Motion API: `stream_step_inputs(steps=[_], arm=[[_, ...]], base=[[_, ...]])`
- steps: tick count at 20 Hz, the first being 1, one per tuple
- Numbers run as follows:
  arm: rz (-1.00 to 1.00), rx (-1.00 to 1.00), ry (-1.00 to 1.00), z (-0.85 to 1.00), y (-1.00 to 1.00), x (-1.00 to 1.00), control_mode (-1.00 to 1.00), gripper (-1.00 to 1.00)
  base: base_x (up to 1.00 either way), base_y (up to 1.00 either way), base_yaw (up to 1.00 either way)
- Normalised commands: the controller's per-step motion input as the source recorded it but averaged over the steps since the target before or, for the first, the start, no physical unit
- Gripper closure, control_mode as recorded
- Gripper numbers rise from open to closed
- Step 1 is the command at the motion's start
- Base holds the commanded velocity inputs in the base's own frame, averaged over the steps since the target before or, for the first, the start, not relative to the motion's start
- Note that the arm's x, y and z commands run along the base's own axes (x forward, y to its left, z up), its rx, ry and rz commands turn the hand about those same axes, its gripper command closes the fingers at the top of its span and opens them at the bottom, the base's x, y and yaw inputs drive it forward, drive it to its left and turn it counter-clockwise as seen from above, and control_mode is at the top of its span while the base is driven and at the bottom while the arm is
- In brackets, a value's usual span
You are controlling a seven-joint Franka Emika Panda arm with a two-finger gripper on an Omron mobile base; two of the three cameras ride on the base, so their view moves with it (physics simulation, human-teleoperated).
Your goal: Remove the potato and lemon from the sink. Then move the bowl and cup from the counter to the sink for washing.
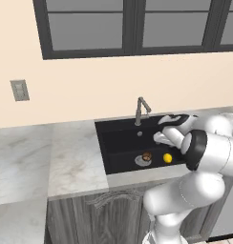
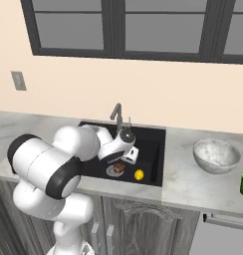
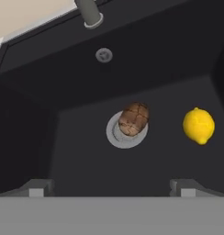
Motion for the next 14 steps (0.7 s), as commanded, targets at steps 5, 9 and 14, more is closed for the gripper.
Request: stream_step_inputs(steps=[5,9,14], arm=[[-0.04,0.00,-0.01,-0.11,-0.02,0.11,-1.00,-1.00],[-0.03,0.00,-0.05,-0.11,-0.03,0.11,-1.00,-1.00],[-0.02,-0.01,-0.07,-0.12,-0.03,0.10,-1.00,-1.00]], base=[[0.00,0.00,0.00],[0.00,0.00,0.00],[0.00,0.00,0.00]])
